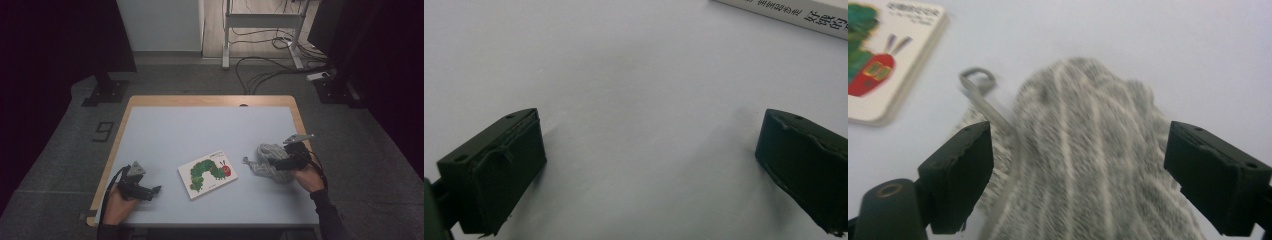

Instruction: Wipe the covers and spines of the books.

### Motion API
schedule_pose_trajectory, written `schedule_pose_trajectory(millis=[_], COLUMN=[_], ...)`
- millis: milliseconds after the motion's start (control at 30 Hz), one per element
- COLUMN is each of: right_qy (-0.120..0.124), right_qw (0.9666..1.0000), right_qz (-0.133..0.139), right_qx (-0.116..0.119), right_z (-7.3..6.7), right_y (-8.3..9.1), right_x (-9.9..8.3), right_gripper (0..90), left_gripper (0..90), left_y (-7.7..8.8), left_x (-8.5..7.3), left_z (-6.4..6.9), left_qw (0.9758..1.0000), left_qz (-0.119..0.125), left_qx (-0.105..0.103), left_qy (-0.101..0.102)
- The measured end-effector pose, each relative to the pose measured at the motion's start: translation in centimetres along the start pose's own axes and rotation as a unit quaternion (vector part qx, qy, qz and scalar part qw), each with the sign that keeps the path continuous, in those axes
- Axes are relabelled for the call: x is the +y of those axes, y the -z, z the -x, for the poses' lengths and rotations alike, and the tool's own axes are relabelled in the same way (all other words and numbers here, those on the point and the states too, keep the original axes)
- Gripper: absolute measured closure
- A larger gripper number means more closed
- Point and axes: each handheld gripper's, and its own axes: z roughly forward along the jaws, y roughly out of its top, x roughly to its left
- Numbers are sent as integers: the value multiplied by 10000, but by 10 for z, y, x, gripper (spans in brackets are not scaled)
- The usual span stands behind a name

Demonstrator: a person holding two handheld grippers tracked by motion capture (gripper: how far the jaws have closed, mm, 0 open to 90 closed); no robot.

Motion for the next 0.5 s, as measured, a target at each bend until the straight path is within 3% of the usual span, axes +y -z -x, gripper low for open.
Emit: schedule_pose_trajectory(millis=[167, 367, 500], right_qy=[127, 264, 375], right_qw=[9999, 9994, 9987], right_qz=[58, 91, 87], right_qx=[74, 224, 338], right_z=[-11, -27, -37], right_y=[-1, -11, -19], right_x=[12, 24, 31], right_gripper=[0, 0, 0], left_gripper=[0, 0, 0], left_y=[0, 0, -5], left_x=[0, 2, 9], left_z=[0, 2, 10], left_qw=[10000, 10000, 9997], left_qz=[-4, 4, -12], left_qx=[4, -43, -161], left_qy=[-7, -38, -209])
